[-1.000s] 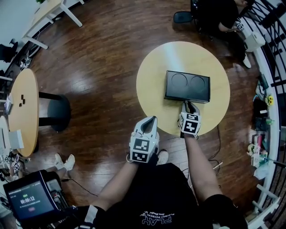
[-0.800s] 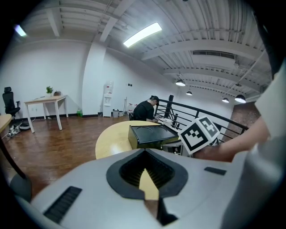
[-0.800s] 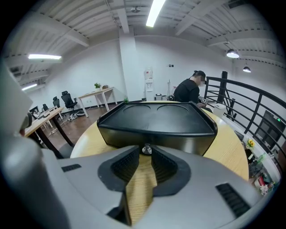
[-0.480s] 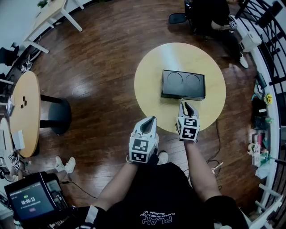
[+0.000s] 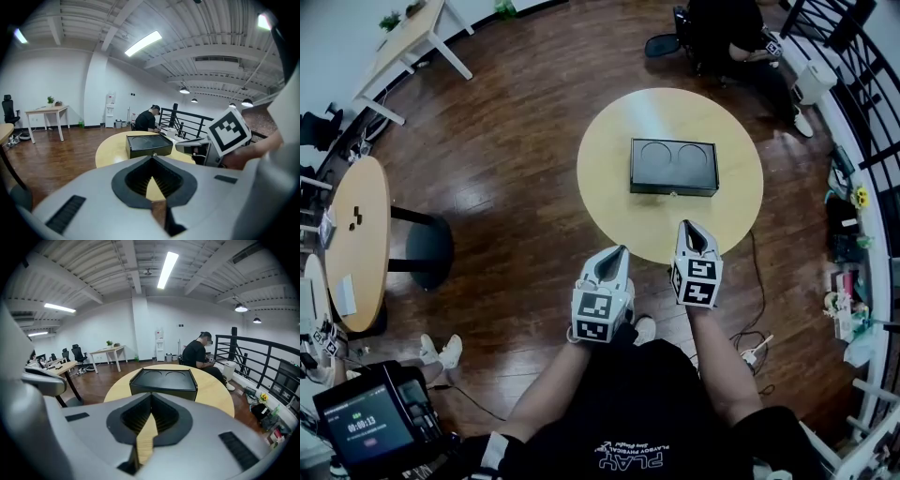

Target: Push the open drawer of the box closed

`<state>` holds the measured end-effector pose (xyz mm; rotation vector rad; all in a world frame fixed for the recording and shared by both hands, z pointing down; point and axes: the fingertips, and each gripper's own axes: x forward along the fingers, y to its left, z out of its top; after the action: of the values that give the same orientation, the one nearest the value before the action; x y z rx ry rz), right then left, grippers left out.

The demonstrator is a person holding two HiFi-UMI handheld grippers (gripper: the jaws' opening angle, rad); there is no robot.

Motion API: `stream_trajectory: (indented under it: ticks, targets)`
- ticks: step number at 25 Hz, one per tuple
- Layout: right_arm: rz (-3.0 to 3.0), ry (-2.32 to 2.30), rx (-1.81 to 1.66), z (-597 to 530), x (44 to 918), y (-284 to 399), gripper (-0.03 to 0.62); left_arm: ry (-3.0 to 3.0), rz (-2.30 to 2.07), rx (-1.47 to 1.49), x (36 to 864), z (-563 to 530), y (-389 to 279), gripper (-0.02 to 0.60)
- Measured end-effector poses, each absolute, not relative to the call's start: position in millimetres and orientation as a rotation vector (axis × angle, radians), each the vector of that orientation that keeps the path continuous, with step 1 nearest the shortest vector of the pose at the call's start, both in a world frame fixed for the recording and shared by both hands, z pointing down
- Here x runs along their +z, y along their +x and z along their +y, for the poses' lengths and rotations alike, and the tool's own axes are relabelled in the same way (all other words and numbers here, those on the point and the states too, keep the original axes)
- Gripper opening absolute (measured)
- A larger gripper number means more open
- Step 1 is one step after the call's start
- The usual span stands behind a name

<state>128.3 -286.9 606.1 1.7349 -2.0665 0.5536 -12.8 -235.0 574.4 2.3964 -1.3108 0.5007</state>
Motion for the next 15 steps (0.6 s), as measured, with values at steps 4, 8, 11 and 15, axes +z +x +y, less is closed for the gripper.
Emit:
stream_trajectory:
  ticks: [4, 8, 11, 15]
  targets:
    - [-2.088, 1.728, 0.518, -247.6, 588.6, 132.1, 0.006, 2.376, -1.312, 0.455, 557.7, -200.0, -4.5, -0.003]
    - [-2.142, 1.720, 0.518, -194.4, 572.9, 142.8, 0.005, 2.395, -1.339, 0.441, 537.4, -157.1, 8.1, -0.003]
    - [-2.161, 1.705, 0.523, -172.0, 574.0, 135.0, 0.005, 2.404, -1.338, 0.437, 537.8, -142.3, 2.9, -0.003]
    - [-2.152, 1.692, 0.565, -146.5, 582.0, 135.2, 0.005, 2.411, -1.310, 0.424, 535.9, -122.7, 11.0, -0.003]
